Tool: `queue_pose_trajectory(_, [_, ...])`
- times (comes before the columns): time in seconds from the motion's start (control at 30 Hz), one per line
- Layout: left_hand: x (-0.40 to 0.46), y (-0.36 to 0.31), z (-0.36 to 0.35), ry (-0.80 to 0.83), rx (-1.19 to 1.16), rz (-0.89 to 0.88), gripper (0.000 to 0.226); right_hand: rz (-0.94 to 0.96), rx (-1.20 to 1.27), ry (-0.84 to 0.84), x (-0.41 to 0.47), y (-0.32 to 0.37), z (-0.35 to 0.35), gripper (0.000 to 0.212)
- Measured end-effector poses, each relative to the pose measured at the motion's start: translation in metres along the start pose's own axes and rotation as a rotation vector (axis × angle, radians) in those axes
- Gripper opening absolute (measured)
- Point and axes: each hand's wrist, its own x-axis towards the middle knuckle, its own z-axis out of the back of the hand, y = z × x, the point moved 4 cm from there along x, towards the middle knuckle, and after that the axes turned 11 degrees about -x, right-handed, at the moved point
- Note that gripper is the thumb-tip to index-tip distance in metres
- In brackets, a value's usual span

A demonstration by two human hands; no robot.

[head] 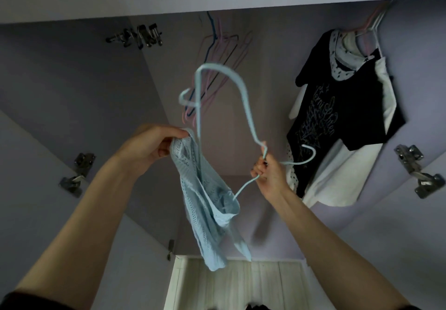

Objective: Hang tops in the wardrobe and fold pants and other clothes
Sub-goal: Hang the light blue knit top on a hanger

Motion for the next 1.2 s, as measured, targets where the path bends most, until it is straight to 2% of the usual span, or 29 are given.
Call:
queue_pose_trajectory(0.2, [-0.005, -0.008, 0.032, -0.096, 0.006, -0.026, 0.018, 0.047, -0.206, -0.167, 0.005, -0.014, 0.022, 0.032])
queue_pose_trajectory(0.4, [-0.005, -0.002, 0.066, -0.247, 0.058, -0.005, 0.008, 0.170, -0.450, -0.149, 0.016, 0.006, 0.044, 0.031])
queue_pose_trajectory(0.47, [-0.004, -0.001, 0.064, -0.304, 0.112, -0.044, 0.002, 0.222, -0.528, -0.132, 0.018, 0.014, 0.039, 0.032])
queue_pose_trajectory(0.6, [-0.003, 0.002, 0.059, -0.362, 0.214, -0.137, 0.006, 0.279, -0.723, -0.057, 0.020, 0.027, 0.024, 0.037])
queue_pose_trajectory(0.67, [-0.004, 0.005, 0.062, -0.389, 0.223, -0.142, 0.007, 0.286, -0.733, -0.070, 0.017, 0.038, 0.023, 0.039])
queue_pose_trajectory(0.77, [-0.003, 0.011, 0.069, -0.447, 0.183, -0.118, 0.007, 0.255, -0.558, -0.123, 0.013, 0.050, 0.034, 0.034])
queue_pose_trajectory(0.83, [-0.002, 0.016, 0.069, -0.448, 0.151, -0.079, 0.006, 0.240, -0.551, -0.126, 0.009, 0.052, 0.040, 0.034])
queue_pose_trajectory(0.9, [0.000, 0.017, 0.064, -0.419, 0.131, -0.064, 0.002, 0.259, -0.653, -0.084, 0.008, 0.049, 0.038, 0.035])
queue_pose_trajectory(0.97, [0.003, 0.015, 0.057, -0.388, 0.156, -0.085, 0.012, 0.289, -0.757, -0.043, 0.009, 0.045, 0.030, 0.036])
queue_pose_trajectory(1.03, [0.004, 0.013, 0.050, -0.347, 0.197, -0.102, 0.005, 0.336, -0.888, -0.028, 0.010, 0.044, 0.020, 0.042])
queue_pose_trajectory(1.2, [0.006, 0.010, 0.045, -0.323, 0.274, -0.184, 0.006, 0.451, -1.147, 0.002, 0.007, 0.052, -0.009, 0.056])
